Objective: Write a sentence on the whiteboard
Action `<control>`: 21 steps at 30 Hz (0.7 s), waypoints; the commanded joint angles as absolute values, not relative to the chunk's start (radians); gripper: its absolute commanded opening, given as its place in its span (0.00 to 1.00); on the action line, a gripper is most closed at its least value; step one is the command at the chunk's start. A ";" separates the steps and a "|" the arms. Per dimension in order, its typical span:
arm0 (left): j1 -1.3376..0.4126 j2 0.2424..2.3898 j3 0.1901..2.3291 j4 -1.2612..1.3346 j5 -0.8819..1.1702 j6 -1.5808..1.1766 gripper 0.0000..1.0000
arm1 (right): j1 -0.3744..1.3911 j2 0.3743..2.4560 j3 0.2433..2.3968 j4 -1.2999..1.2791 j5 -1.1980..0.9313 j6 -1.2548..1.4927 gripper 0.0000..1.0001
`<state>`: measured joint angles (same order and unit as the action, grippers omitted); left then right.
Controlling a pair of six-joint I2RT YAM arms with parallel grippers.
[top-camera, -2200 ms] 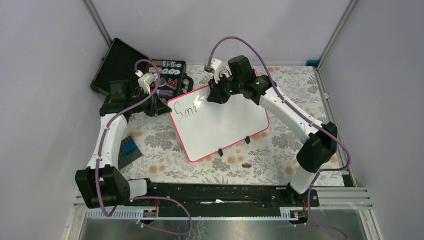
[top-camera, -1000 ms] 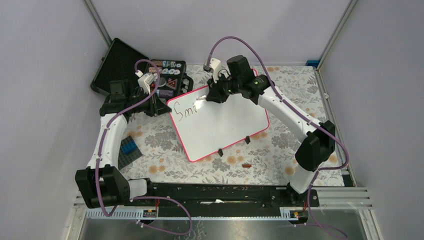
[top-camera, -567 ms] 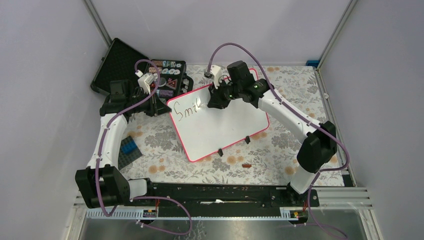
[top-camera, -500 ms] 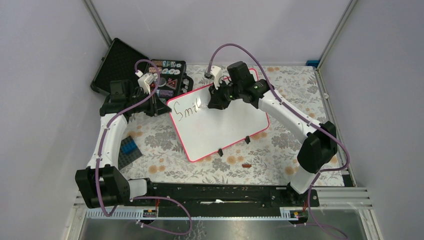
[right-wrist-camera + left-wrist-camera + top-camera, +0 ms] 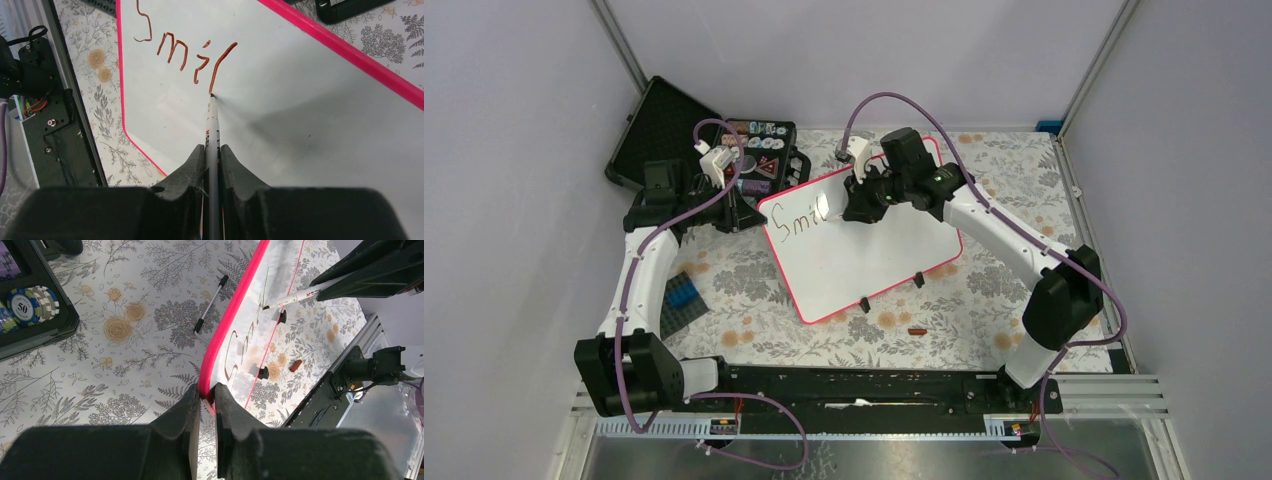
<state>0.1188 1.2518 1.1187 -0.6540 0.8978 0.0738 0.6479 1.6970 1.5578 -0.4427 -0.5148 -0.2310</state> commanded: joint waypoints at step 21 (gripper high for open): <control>0.119 1.237 1.129 -0.598 0.890 0.103 0.00 | 0.646 1.670 1.633 -0.446 -0.454 -0.265 0.00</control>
